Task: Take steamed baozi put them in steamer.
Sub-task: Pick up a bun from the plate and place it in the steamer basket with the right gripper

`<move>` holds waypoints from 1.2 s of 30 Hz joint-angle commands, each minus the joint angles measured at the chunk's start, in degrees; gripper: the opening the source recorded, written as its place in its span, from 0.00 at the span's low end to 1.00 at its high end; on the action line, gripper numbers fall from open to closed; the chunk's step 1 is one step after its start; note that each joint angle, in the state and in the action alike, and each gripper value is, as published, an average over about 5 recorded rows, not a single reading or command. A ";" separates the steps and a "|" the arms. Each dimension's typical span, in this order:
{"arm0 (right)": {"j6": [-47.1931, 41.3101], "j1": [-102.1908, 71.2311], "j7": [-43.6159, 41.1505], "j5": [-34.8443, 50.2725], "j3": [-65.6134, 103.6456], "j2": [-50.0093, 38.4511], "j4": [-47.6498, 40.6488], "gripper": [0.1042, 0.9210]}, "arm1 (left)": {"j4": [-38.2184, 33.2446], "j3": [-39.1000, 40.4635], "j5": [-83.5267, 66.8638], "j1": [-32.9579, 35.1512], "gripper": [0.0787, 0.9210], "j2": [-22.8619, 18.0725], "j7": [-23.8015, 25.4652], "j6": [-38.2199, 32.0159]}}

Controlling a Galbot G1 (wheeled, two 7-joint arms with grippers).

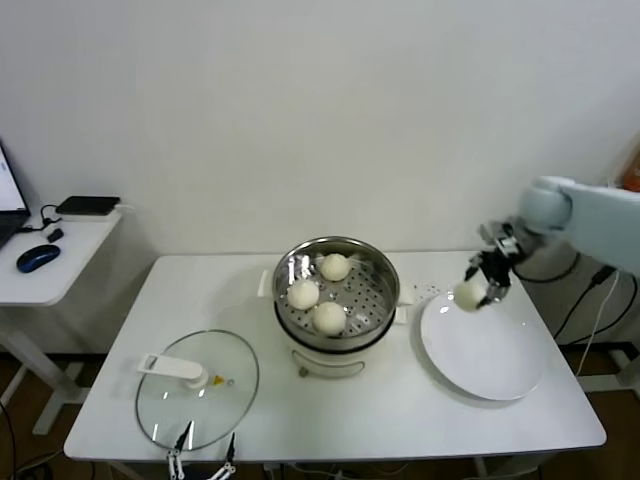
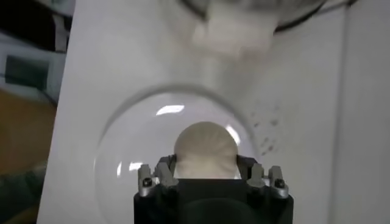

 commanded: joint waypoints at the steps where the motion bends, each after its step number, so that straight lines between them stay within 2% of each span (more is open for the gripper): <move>1: -7.70 18.67 1.08 23.32 -8.38 14.45 6.12 0.69 | -0.82 -0.11 -0.31 0.31 0.88 0.47 0.02 0.08; 12: -12.42 0.92 8.52 17.17 0.40 19.53 3.73 0.69 | -1.07 -0.92 -0.81 0.61 0.88 0.69 0.08 0.22; 20: -13.37 -9.96 10.76 11.13 6.43 20.87 0.09 0.69 | 0.10 -1.01 -0.68 0.32 0.88 0.58 0.09 0.18; 27: -12.97 -12.73 10.47 7.71 6.99 21.23 -2.48 0.69 | 0.40 -1.29 -0.90 -0.28 0.88 0.71 0.15 0.55; 36: -12.18 -12.47 10.32 7.60 7.19 22.19 -4.40 0.69 | 0.51 -1.54 -1.26 -0.76 0.88 0.87 0.21 0.73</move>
